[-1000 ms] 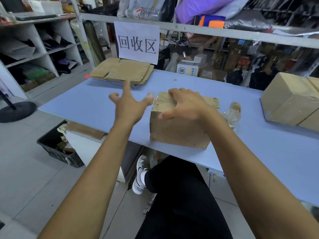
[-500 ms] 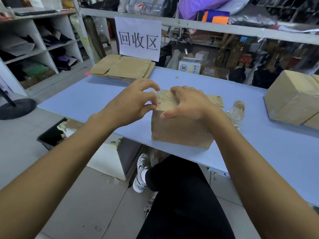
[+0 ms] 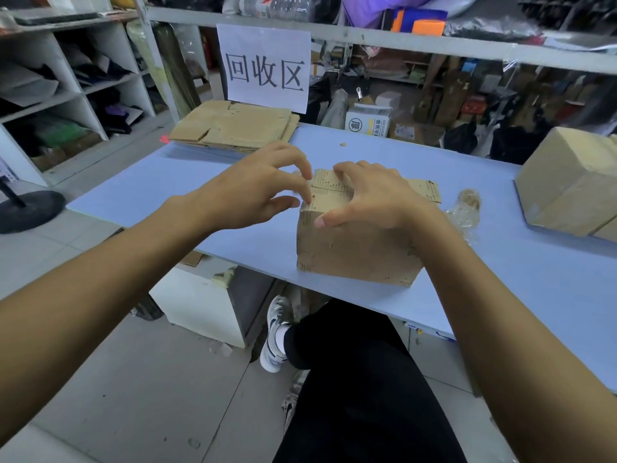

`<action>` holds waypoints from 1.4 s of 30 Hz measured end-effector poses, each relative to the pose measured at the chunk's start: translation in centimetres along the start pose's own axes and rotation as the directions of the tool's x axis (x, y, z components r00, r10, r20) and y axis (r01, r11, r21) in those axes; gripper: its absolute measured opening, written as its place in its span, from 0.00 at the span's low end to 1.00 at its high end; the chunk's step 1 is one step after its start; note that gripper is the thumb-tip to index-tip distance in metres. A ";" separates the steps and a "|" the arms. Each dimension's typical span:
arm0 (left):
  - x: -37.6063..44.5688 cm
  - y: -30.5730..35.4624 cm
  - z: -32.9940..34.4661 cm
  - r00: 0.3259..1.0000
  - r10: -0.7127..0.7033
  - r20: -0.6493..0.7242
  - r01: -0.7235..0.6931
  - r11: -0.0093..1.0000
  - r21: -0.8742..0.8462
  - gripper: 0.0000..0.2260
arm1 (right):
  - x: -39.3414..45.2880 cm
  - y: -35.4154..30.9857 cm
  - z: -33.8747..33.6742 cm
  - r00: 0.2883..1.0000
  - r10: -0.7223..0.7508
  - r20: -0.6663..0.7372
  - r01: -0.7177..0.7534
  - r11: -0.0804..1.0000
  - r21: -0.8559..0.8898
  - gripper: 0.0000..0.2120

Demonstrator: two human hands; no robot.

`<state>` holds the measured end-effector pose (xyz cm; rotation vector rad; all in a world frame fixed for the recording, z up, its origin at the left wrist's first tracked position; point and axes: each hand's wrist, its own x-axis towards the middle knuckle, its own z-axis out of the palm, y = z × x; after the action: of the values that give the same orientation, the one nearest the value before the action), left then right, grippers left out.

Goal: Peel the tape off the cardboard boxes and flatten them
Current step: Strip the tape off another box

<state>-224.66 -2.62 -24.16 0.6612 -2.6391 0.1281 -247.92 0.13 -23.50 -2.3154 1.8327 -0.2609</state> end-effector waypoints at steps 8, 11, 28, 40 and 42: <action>2.5 -0.2 -1.2 0.961 -0.054 0.271 0.099 0.983 -0.155 0.08 | 0.0 -0.1 0.2 1.000 0.003 0.004 -0.003 1.000 0.020 0.46; 3.3 -0.3 -1.5 0.881 -0.128 0.455 0.283 0.913 -0.292 0.09 | 0.1 -0.2 0.2 1.000 0.006 0.012 -0.006 0.999 0.039 0.47; -4.4 -0.9 0.8 0.861 -0.478 0.173 0.388 0.398 -0.831 0.06 | -0.6 0.8 -0.3 0.990 -0.100 0.104 0.087 0.988 0.129 0.54; 3.5 -1.1 2.1 0.405 -0.886 -0.225 0.564 0.436 -0.702 0.12 | -1.2 0.3 -0.6 0.987 -0.128 0.097 0.125 0.991 0.040 0.45; 4.7 -1.5 2.1 0.416 -0.863 -0.285 0.550 0.488 -0.678 0.09 | -1.1 0.4 -0.7 0.989 -0.126 0.078 0.123 0.991 0.046 0.42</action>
<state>-228.48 -6.33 -24.13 1.2847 -1.4327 -0.5142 -248.73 1.09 -22.96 -2.3796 1.6329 -0.2167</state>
